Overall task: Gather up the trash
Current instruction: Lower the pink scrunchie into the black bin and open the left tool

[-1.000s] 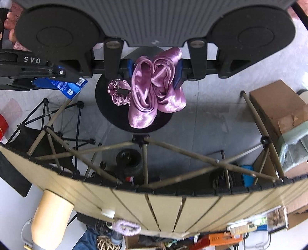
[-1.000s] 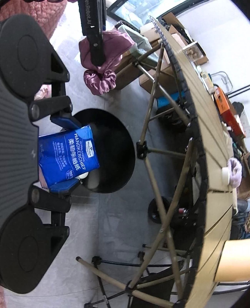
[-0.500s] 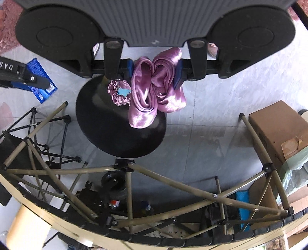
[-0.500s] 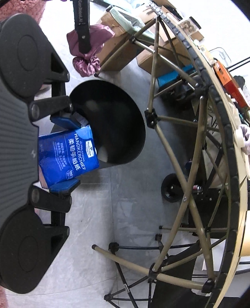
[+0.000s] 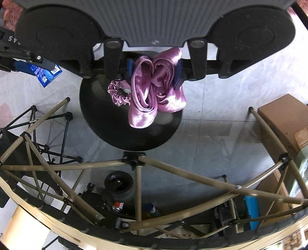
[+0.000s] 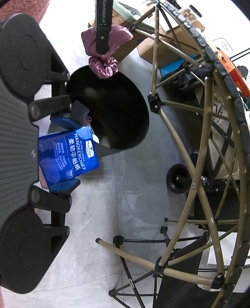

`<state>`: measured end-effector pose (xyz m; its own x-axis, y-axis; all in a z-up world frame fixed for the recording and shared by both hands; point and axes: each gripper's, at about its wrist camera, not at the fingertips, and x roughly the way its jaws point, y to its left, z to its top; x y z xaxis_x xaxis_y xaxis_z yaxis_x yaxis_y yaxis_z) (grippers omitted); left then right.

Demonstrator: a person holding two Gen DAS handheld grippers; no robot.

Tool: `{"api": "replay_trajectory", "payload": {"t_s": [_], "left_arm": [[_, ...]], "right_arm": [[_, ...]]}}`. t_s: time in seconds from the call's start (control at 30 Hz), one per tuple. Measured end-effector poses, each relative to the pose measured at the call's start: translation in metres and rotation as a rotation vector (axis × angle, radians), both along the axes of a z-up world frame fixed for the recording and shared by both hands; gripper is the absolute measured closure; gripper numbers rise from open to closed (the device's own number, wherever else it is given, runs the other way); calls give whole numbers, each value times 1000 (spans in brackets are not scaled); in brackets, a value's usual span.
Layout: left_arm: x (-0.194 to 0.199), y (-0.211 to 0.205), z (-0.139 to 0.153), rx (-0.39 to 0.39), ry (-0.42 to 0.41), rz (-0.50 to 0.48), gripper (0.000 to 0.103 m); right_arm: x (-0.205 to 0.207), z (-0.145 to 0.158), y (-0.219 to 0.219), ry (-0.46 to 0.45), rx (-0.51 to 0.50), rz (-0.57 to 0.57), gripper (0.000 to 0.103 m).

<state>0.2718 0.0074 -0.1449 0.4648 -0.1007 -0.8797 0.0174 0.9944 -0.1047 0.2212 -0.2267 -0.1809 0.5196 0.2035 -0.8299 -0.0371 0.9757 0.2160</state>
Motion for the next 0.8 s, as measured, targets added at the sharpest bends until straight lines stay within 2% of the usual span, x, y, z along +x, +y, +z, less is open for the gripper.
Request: {"api": "replay_trajectory", "payload": {"t_s": [0.4,0.8], "left_arm": [[23,-44,-6,27,2,-32,64],[32,-64,-12,47,12,-40,62]], "right_arm": [[5,-7,-15,7,-16,-43,48],[8,-12,-25,19,-25,-73,48]]}}
